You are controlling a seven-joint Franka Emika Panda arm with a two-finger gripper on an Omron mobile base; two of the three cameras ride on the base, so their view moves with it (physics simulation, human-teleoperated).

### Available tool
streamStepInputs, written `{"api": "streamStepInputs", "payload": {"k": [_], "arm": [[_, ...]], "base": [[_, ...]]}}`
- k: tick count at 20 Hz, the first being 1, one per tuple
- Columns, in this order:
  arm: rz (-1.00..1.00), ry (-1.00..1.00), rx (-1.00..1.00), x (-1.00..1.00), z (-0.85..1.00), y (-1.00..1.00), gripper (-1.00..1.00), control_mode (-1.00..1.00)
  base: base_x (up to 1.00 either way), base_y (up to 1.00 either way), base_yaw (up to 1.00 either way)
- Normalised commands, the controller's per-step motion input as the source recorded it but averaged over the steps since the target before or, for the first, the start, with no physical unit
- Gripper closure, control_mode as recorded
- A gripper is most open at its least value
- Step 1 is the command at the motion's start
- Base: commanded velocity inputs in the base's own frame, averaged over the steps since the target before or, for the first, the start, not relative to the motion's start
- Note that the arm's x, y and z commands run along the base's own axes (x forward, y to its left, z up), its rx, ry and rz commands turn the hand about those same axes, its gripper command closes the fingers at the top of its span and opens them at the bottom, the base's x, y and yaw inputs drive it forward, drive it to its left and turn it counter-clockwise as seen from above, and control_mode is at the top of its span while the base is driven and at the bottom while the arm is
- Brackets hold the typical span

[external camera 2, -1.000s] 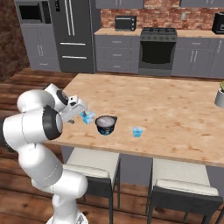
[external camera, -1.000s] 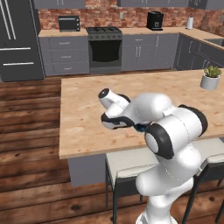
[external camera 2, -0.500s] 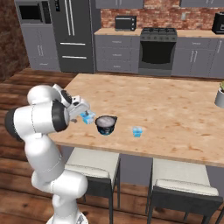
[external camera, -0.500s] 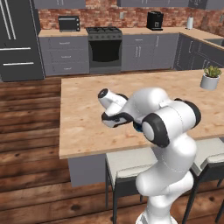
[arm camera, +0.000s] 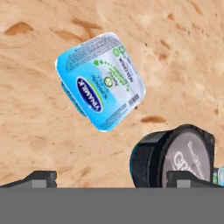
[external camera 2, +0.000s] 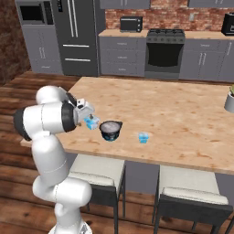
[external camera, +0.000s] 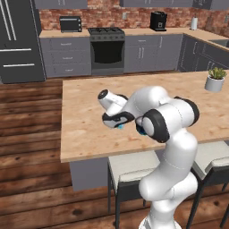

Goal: Stack the yogurt containers by placing the smaller containers on top of the larger containers.

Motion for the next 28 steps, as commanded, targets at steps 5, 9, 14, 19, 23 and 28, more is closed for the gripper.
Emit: {"api": "streamStepInputs", "payload": {"k": [5,9,14,19,23,28], "arm": [[-0.02,0.00,0.00,0.09,-0.06,0.09,-1.00,-1.00],[-0.01,-0.05,0.00,0.03,-0.18,0.01,-1.00,-1.00],[-0.01,-0.06,0.00,0.16,-0.21,0.00,-1.00,-1.00],[-0.01,-0.07,-0.01,0.26,-0.24,0.00,-1.00,-1.00],[-0.02,-0.03,-0.01,0.27,-0.15,0.00,-1.00,-1.00],[-0.02,-0.02,-0.02,0.22,-0.10,0.01,-1.00,-1.00]], "base": [[0.00,0.00,0.00],[0.00,0.00,0.00],[0.00,0.00,0.00],[0.00,0.00,0.00],[0.00,0.00,0.00],[0.00,0.00,0.00]]}}
